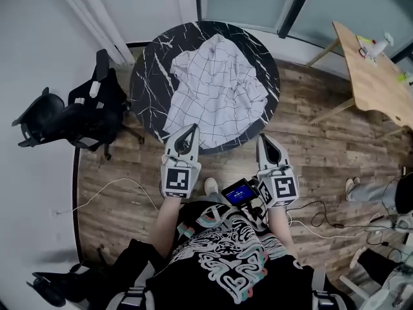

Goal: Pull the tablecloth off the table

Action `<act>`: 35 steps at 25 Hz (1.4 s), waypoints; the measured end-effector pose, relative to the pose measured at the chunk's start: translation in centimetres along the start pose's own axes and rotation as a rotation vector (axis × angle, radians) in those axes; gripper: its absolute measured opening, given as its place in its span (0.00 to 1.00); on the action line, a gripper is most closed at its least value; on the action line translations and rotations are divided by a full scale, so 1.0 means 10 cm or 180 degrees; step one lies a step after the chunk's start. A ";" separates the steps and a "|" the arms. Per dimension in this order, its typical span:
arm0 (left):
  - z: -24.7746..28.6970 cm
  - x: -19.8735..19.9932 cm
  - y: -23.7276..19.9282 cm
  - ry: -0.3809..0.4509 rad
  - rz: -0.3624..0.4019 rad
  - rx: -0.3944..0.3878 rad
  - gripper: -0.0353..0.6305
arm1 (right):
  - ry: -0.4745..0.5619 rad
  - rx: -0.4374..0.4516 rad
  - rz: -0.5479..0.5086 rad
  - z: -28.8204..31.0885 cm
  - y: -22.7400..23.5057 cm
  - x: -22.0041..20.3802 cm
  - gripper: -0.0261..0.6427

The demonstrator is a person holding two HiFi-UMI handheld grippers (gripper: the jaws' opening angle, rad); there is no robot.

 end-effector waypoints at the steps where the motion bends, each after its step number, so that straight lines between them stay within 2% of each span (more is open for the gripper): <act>1: 0.03 -0.01 -0.03 -0.0031 -0.0014 0.0002 0.09 | -0.0009 -0.0019 -0.0010 0.05 0.01 0.00 0.07; 7: 0.16 0.00 -0.19 0.0001 -0.0036 -0.0006 0.09 | -0.0079 -0.0170 0.0008 0.19 0.16 -0.02 0.07; 12: 0.26 -0.03 -0.25 -0.0023 -0.0195 0.0027 0.09 | -0.0101 -0.0309 0.0133 0.19 0.32 -0.09 0.07; 16: 0.31 -0.01 -0.27 0.0004 -0.0216 0.0086 0.09 | -0.0043 -0.0222 0.0204 0.26 0.41 -0.05 0.07; 19: 0.37 -0.01 -0.30 0.0031 -0.0239 0.0182 0.09 | -0.0078 -0.0130 0.0110 0.41 0.47 -0.07 0.07; 25: 0.53 0.01 -0.44 0.0107 -0.0306 0.0506 0.09 | -0.0066 0.0094 -0.0071 0.83 0.66 -0.09 0.07; 29: 0.56 0.04 -0.49 0.0158 -0.0318 0.0719 0.09 | -0.0023 0.0049 -0.0113 1.00 0.91 -0.05 0.07; 34: 0.64 0.00 -0.56 0.0154 -0.0355 0.0840 0.09 | -0.0129 0.0096 0.0009 1.21 1.08 -0.18 0.08; 35: 0.65 -0.02 -0.57 0.0142 -0.0351 0.0853 0.12 | -0.0165 0.0137 0.0044 1.24 1.08 -0.22 0.08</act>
Point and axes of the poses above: the fingertips, and each gripper's own axes: z forward along the fingers, y to its right, x out of its top, the point moved 3 cm from there along -z, backward along the fingers, and after that the axes turned 15 degrees about -z, right-handed, at the moved point
